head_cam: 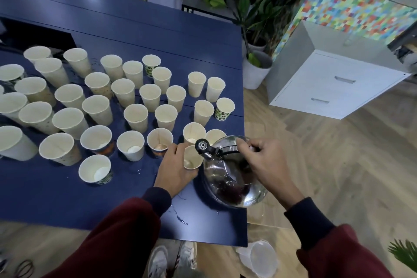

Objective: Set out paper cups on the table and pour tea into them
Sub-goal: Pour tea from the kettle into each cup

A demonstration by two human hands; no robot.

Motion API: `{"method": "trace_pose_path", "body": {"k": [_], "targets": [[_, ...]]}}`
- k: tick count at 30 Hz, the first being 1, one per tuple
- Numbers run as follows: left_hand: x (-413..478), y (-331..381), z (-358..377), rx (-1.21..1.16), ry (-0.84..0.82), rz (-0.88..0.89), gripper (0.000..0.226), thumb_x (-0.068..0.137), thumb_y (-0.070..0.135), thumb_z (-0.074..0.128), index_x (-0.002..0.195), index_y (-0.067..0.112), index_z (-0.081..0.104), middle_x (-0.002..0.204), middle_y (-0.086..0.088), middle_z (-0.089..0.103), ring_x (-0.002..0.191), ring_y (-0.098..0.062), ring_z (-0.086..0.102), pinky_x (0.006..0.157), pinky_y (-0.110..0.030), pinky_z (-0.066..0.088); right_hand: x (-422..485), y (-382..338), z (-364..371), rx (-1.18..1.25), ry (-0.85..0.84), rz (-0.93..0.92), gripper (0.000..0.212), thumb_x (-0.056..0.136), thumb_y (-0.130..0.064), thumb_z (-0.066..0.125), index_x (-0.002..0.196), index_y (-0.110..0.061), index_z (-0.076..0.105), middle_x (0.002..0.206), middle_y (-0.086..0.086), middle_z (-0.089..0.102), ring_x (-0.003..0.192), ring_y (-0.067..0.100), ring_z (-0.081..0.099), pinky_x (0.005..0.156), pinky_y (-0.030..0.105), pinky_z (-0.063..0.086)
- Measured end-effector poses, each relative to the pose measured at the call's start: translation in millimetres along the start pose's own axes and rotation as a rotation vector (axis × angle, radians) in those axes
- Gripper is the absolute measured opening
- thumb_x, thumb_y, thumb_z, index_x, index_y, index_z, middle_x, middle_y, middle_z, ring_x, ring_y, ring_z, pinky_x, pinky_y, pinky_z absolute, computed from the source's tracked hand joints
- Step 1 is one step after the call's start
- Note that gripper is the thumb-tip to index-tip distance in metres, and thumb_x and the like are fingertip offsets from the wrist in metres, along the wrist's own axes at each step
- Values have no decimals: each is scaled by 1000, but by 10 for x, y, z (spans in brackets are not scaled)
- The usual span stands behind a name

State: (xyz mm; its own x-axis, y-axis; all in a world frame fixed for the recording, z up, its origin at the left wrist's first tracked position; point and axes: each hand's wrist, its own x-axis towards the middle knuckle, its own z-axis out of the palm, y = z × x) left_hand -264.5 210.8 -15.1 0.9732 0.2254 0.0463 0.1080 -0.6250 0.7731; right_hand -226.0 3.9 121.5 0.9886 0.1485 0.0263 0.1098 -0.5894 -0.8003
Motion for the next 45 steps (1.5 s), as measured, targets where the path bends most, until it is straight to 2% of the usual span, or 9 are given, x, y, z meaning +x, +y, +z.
{"method": "trace_pose_path", "body": {"k": [5,12,18,22,26,29,33,41,45], "targets": [[-50,2,-65,-44,39,-21,54,69,28,82,114,30,53,108,8,51,97,-20,56,79,-35,46,49,-101,-4,-80,-14,-50,57,91,-32,69,49,-17,33,48,-6,27,49,12,28,52,33,27],[-82,92,-180,-141,102,50,53,71,26,83,116,27,54,106,8,60,99,-16,55,84,-35,47,47,-175,-24,-97,-1,-41,59,90,-32,70,50,-17,31,49,-4,24,49,12,25,52,33,24],[-74,90,-193,-179,164,126,55,70,25,86,118,24,59,110,9,61,105,-14,55,92,-32,44,22,-269,-38,-210,18,-80,57,81,-51,59,57,-1,49,56,19,42,50,19,34,52,38,36],[-104,123,-231,-206,165,150,54,70,26,87,116,28,58,109,10,60,105,-13,54,92,-24,40,-15,-319,-43,-258,41,-104,57,86,-46,67,56,-1,50,51,12,41,48,12,33,51,36,33],[-126,131,-251,-224,136,138,55,70,27,86,116,29,57,110,10,59,106,-11,54,92,-27,43,-52,-390,-45,-312,69,-116,55,87,-39,72,52,-3,48,53,14,44,47,13,33,51,36,33],[-164,153,-263,-227,124,134,54,70,25,85,117,27,58,110,10,60,106,-10,54,92,-29,44,-95,-453,-58,-377,81,-119,54,88,-39,71,55,0,52,53,16,46,49,16,34,49,26,31],[-203,122,-258,-244,95,126,55,70,29,85,117,32,58,111,11,61,107,-11,57,91,-33,48,-142,-462,-33,-390,78,-102,55,87,-40,70,54,-2,50,51,14,41,48,16,33,51,31,33],[-292,57,-265,-263,49,111,51,67,41,80,113,40,56,109,13,62,103,-6,58,86,-19,46,-223,-420,-24,-384,80,-88,57,86,-40,70,48,-8,42,43,-1,27,45,15,33,45,25,28],[-298,43,-255,-271,42,110,49,68,39,81,111,39,57,108,14,62,102,-5,59,85,-15,45,-248,-377,-12,-371,67,-71,56,87,-41,68,53,-2,47,50,13,35,47,15,30,48,33,29]]}}
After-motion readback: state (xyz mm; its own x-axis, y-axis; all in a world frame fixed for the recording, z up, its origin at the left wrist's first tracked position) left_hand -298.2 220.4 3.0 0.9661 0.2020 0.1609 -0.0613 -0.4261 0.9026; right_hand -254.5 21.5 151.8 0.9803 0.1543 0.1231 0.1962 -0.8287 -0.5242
